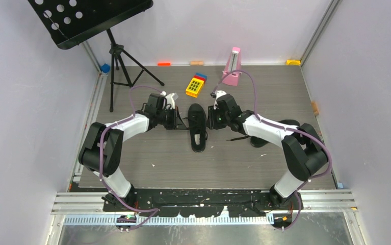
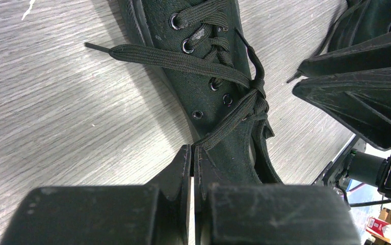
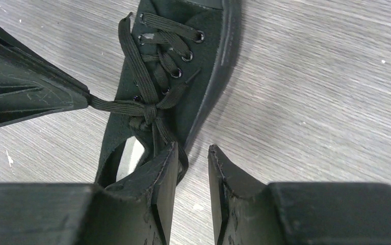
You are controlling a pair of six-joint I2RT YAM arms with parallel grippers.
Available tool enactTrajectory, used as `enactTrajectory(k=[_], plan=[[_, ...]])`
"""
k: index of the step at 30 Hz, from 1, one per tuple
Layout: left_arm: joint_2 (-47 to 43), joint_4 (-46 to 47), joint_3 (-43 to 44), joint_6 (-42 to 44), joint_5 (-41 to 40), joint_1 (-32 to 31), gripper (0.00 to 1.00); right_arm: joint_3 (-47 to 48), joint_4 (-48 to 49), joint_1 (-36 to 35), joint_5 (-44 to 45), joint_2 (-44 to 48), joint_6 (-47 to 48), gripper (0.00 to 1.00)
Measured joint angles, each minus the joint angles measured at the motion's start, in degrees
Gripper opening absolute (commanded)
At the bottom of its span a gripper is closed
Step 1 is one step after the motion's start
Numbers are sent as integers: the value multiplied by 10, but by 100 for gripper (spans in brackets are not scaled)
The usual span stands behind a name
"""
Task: Tie the shoes
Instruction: Tie the shoelace on the shoe.
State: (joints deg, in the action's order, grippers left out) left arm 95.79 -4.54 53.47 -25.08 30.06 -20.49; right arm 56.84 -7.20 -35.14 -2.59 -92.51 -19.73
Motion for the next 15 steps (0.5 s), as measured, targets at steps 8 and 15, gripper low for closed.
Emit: enactTrajectory(k=[8,15], plan=[[0,0,0,0,0,0,0,24,13,0,-38,-47,17,33],[0,-1,0,0,0,0,0,28,16,0,-54,-59,21,33]])
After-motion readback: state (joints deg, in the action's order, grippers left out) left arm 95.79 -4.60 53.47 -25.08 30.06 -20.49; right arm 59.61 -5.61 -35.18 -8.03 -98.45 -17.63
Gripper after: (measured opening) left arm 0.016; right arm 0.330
